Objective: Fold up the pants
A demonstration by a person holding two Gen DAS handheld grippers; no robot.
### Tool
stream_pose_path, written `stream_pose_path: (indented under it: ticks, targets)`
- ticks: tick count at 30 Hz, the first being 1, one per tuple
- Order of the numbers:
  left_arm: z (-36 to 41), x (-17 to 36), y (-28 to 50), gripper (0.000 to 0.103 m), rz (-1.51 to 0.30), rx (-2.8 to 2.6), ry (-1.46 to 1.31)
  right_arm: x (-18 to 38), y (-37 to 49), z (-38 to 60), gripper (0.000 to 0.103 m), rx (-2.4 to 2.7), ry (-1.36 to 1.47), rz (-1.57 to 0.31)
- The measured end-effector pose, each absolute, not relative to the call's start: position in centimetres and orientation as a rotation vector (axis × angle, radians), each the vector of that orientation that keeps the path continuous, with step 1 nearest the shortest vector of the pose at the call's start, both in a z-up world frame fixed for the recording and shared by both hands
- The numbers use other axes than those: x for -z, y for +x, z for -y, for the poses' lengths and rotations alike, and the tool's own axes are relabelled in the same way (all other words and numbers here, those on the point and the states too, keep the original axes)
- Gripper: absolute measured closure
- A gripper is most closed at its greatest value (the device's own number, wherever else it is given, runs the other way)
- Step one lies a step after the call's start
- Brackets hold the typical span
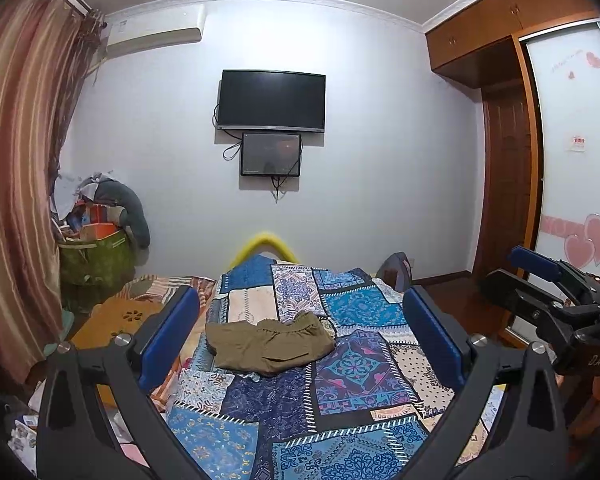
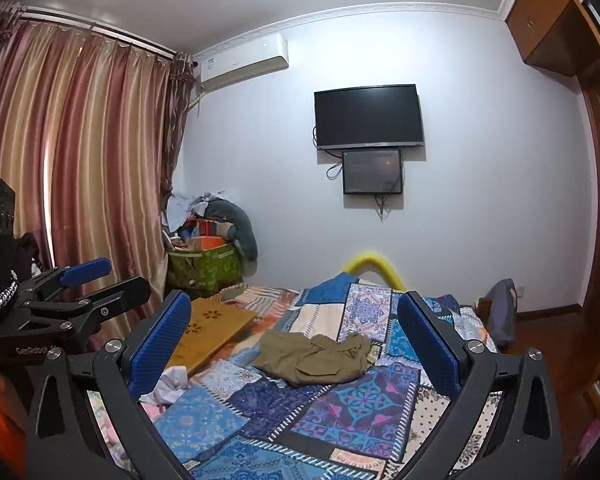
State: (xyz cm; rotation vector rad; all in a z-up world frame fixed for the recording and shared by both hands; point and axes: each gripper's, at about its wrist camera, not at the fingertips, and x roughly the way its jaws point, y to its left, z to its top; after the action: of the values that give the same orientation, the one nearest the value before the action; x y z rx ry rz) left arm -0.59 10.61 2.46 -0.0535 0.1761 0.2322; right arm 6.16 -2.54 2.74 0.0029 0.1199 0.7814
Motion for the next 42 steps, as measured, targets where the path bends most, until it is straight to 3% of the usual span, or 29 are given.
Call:
stream_pose_path:
  ticks: [42]
  targets:
    - [-10.43,-2.02,0.28,0.000,-0.185,-0.212,-0.073,-2.39,6.12,2.52,0.000,-0.779,0.023,-0.125]
